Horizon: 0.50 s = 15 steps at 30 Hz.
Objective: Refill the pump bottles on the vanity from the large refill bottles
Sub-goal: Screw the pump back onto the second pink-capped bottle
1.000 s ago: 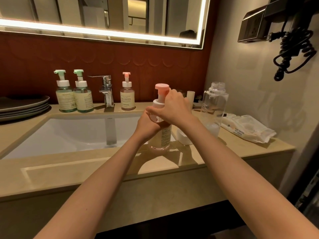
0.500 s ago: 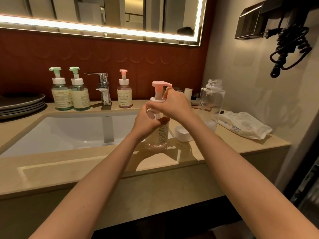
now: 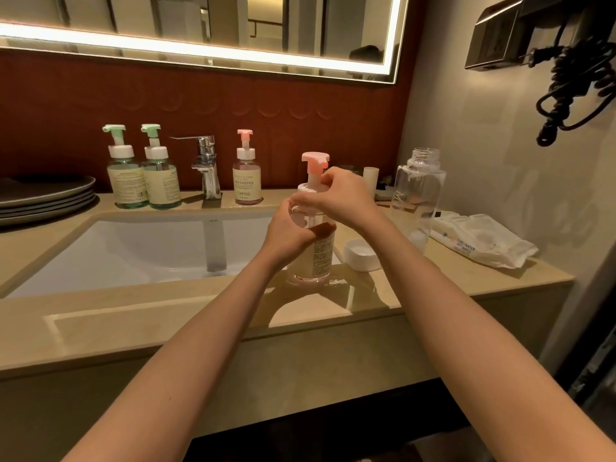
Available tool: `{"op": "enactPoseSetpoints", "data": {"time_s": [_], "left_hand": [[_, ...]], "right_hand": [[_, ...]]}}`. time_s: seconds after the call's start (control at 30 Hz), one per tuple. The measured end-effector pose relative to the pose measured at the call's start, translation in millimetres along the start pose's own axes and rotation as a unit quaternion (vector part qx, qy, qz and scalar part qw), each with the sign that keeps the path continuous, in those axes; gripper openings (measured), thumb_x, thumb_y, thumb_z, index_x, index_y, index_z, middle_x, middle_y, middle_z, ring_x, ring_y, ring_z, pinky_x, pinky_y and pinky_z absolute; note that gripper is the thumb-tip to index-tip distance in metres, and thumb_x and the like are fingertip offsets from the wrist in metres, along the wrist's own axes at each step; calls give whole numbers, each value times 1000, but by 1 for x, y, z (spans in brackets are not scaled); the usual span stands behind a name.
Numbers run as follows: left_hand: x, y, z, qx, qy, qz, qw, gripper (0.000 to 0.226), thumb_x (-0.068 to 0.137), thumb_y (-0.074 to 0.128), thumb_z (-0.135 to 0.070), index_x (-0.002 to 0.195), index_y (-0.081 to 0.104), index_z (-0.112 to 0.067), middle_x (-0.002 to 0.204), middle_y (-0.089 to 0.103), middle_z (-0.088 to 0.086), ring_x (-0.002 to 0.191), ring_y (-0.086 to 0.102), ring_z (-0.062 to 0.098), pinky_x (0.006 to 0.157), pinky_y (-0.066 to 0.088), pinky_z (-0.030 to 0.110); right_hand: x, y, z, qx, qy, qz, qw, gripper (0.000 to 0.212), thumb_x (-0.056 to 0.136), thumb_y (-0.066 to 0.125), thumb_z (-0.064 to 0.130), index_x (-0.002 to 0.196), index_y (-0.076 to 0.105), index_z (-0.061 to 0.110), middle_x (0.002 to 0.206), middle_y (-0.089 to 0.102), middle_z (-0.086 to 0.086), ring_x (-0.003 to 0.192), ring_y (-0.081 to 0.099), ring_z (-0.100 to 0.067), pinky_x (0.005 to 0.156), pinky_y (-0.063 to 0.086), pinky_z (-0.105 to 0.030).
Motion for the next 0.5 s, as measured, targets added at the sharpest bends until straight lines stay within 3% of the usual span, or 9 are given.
{"op": "enactPoseSetpoints", "data": {"time_s": [0.13, 0.23, 0.3, 0.43, 0.5], "left_hand": [[2, 3, -2, 12, 14, 7, 1000, 69, 72, 79, -21, 130, 42, -15, 124, 56, 4, 116, 54, 20, 96, 47, 39], [2, 2, -1, 6, 11, 2, 1000, 70, 74, 78, -22, 132, 41, -14, 127, 55, 5, 119, 53, 21, 97, 45, 39], [2, 2, 1, -4, 0, 0, 1000, 74, 75, 77, -21, 136, 36, -15, 132, 52, 6, 121, 50, 21, 97, 42, 38], [0, 1, -1, 35, -1, -49, 998, 76, 76, 76, -24, 138, 34, -14, 133, 52, 6, 121, 50, 23, 92, 43, 33], [-2, 0, -2, 84, 6, -88, 993, 73, 77, 75, -27, 136, 35, -14, 130, 54, 6, 118, 52, 23, 89, 44, 32]], "right_hand": [[1, 8, 2, -24, 11, -40, 999, 60, 75, 65, 40, 124, 45, 13, 114, 54, -4, 102, 53, -21, 83, 48, -37], [0, 20, 0, 127, 12, 34, 991, 61, 78, 68, 29, 131, 41, 14, 119, 51, -4, 109, 52, -21, 85, 46, -32], [-3, 21, 0, 220, 11, 96, 971, 50, 83, 66, 24, 128, 46, 13, 114, 55, -3, 107, 56, -21, 85, 45, -29], [-5, 18, 4, 132, -20, 73, 988, 35, 90, 56, 33, 119, 50, 13, 106, 57, -1, 101, 56, -18, 85, 44, -31], [-3, 22, 4, 85, -12, 39, 996, 38, 91, 52, 37, 121, 47, 13, 110, 57, -2, 106, 54, -21, 95, 42, -40]]}}
Point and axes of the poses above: each hand's wrist, its own x-axis towards the middle knuckle, its own y-axis out of the palm, z = x × y, the point moved 7 cm from there along x, towards the middle knuckle
